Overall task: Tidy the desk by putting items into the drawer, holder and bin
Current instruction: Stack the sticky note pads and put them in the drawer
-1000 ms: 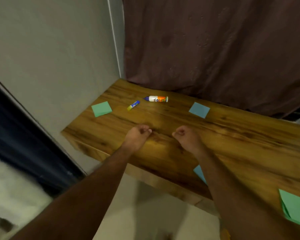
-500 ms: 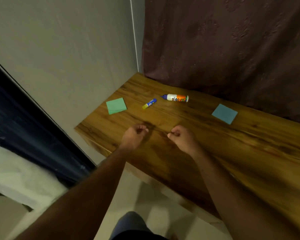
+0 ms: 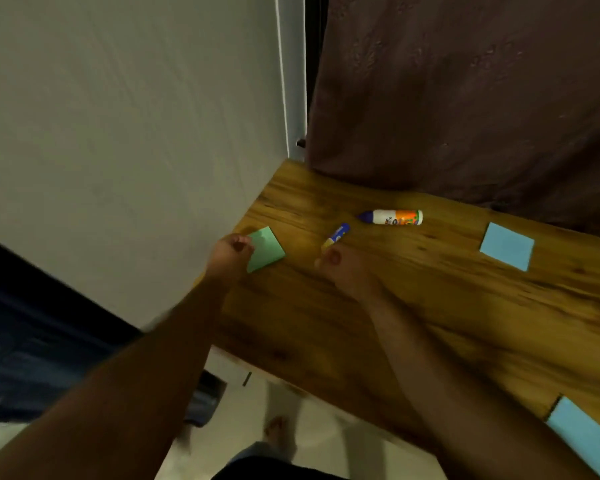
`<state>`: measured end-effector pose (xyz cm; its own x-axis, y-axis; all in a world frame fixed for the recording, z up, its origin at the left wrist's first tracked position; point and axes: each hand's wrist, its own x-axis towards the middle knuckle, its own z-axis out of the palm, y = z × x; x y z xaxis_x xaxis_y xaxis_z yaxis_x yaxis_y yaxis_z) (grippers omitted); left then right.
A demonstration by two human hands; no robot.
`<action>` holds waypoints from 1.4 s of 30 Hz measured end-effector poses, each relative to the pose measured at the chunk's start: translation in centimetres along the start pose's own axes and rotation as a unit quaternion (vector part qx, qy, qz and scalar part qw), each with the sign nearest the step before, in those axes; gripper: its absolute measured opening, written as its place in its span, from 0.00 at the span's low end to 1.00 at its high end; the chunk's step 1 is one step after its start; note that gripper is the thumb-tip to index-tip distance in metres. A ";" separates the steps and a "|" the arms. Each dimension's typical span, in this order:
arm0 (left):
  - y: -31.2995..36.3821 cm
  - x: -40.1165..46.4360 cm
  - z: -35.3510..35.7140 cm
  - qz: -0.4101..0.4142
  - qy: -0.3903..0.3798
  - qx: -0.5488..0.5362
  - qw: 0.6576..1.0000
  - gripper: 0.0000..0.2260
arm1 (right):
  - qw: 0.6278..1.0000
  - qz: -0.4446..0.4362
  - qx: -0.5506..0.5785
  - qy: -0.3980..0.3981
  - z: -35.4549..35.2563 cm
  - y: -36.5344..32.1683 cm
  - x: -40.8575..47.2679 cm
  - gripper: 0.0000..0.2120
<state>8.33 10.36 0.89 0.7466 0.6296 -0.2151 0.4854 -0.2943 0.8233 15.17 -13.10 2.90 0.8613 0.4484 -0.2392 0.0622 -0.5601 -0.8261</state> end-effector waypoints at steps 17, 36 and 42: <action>-0.1 8.9 1.7 0.115 -0.076 0.403 0.905 0.22 | 0.996 0.026 -0.082 0.008 7.4 -3.3 6.9 0.20; 7.3 6.7 1.5 0.019 -0.337 0.024 0.941 0.16 | 0.953 0.128 0.254 0.103 4.1 -1.7 2.8 0.23; 11.7 0.6 7.7 -0.003 -0.403 -0.128 0.906 0.19 | 0.900 0.128 0.390 0.144 -1.6 0.5 -1.8 0.10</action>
<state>17.97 1.71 6.38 0.8845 -0.1295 -0.4482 0.4456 -0.0504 0.8938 14.47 -15.25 3.75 0.8989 0.1111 -0.4238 -0.4338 0.0902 -0.8965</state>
